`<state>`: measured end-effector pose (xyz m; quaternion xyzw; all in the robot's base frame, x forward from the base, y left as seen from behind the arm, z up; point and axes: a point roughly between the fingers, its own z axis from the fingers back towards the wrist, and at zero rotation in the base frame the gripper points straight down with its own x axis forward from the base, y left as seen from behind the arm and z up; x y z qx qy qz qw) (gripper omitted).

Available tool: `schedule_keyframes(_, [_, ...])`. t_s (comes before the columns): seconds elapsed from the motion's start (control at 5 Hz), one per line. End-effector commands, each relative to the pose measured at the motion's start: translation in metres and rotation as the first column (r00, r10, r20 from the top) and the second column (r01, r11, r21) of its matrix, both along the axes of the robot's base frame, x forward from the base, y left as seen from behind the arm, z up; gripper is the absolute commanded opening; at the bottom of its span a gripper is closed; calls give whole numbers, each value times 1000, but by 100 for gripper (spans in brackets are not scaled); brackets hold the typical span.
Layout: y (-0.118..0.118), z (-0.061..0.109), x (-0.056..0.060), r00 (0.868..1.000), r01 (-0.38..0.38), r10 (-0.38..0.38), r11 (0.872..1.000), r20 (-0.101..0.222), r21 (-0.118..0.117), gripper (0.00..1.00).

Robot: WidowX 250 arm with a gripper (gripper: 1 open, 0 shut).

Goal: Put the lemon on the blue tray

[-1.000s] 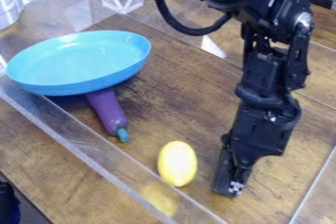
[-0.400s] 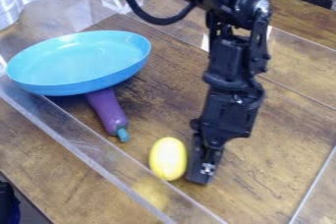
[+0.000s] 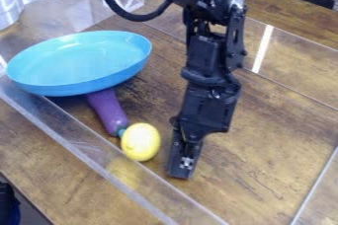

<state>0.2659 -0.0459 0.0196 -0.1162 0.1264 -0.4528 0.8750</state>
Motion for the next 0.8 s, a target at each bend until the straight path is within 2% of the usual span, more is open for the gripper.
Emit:
schedule_keyframes(0.0, [8, 23, 11, 997, -4, 4, 1000, 73, -3, 0])
schedule_keyframes(0.2, [9, 21, 8, 997, -32, 32, 999, 67, 1, 0])
schedule_keyframes(0.6, [11, 17, -6, 991, -122, 121, 992, 58, 9, 0])
